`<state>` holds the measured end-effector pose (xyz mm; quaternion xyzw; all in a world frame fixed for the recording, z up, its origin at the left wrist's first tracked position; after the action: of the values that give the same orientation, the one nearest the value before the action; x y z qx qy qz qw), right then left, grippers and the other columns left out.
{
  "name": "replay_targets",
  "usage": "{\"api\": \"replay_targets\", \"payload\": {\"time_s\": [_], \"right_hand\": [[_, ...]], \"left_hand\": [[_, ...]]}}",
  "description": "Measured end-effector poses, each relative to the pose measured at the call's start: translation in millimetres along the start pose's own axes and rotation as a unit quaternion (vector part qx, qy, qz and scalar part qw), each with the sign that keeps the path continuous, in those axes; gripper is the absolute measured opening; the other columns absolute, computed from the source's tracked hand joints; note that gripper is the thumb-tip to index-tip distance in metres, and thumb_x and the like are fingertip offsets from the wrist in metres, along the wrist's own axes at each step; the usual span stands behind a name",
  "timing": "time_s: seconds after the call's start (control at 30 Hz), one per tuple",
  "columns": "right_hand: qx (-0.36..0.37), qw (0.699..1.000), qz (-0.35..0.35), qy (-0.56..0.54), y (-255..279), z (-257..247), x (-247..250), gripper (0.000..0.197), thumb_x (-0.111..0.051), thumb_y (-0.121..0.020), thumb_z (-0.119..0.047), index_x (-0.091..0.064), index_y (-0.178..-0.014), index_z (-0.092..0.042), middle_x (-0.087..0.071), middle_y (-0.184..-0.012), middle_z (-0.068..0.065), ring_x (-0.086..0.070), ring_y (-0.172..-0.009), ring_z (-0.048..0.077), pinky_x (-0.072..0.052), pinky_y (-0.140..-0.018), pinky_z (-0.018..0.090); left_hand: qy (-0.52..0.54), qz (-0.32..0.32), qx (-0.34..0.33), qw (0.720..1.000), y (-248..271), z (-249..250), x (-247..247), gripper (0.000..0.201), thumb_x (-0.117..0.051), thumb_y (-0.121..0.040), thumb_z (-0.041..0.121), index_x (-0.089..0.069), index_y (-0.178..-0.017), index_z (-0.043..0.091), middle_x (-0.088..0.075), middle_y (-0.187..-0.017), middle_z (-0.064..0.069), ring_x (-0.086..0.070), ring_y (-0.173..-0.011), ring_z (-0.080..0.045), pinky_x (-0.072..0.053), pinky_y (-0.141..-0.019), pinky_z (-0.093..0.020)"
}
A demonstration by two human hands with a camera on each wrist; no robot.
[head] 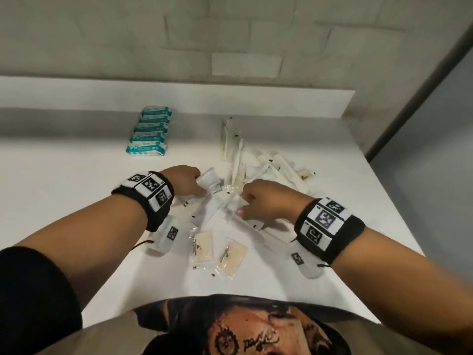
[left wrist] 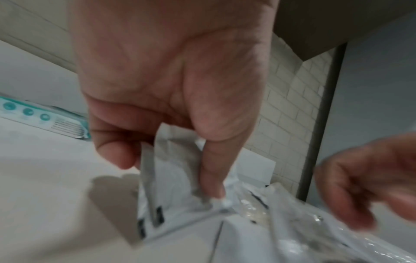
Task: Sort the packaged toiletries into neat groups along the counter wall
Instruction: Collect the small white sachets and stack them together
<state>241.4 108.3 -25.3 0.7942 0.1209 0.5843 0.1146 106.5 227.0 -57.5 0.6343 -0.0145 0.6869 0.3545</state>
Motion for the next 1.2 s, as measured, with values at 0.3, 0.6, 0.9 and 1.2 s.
{"api": "replay_targets", "payload": {"time_s": [0.3,0.6,0.9,1.2], "right_hand": [[0.0,0.989,-0.145,-0.024,42,39,-21,0.063,-0.056,-0.09,-0.024,-0.032,-0.148,-0.03,-0.028,-0.156,-0.007,-0.032,-0.14,0.017,-0.03,-0.111,0.033],[-0.267,0.956,0.054,-0.108,74,210,56,0.021,-0.053,-0.09,-0.013,-0.069,-0.101,-0.006,-0.071,-0.102,0.01,-0.067,-0.09,0.028,-0.053,-0.075,0.034],[-0.239,0.967,-0.069,0.054,46,178,13,0.067,-0.079,-0.073,-0.038,-0.047,-0.123,-0.006,-0.065,-0.094,0.004,-0.062,-0.086,0.023,-0.052,-0.075,0.032],[-0.151,0.988,0.023,0.015,11,172,62,0.053,-0.058,-0.087,-0.024,-0.044,-0.138,-0.018,-0.054,-0.13,0.003,-0.057,-0.11,0.022,-0.046,-0.086,0.032]], "left_hand": [[0.074,0.088,-0.134,0.984,6,107,18,0.033,-0.058,-0.09,0.038,-0.056,-0.11,0.012,-0.058,-0.113,-0.004,-0.056,-0.099,-0.024,-0.044,-0.084,-0.035],[0.03,-0.026,-0.115,0.993,14,99,2,0.038,-0.059,-0.087,0.045,-0.056,-0.119,0.024,-0.062,-0.115,0.004,-0.059,-0.103,-0.02,-0.046,-0.092,-0.036],[0.166,0.136,0.017,0.976,-21,76,41,0.037,-0.066,-0.086,0.033,-0.052,-0.112,0.011,-0.061,-0.109,-0.009,-0.055,-0.09,-0.025,-0.038,-0.072,-0.029],[0.076,0.108,-0.06,0.989,-50,126,38,0.029,-0.062,-0.087,0.037,-0.057,-0.102,0.012,-0.059,-0.105,-0.006,-0.051,-0.085,-0.02,-0.035,-0.071,-0.028]]}}
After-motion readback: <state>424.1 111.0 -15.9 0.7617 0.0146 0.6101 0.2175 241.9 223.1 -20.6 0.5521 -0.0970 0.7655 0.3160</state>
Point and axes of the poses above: each hand's wrist, its own y-axis away from the middle knuckle, its own x-axis out of the back of the hand, z = x × y, the point moved 9 cm from there along -y, towards the middle knuckle
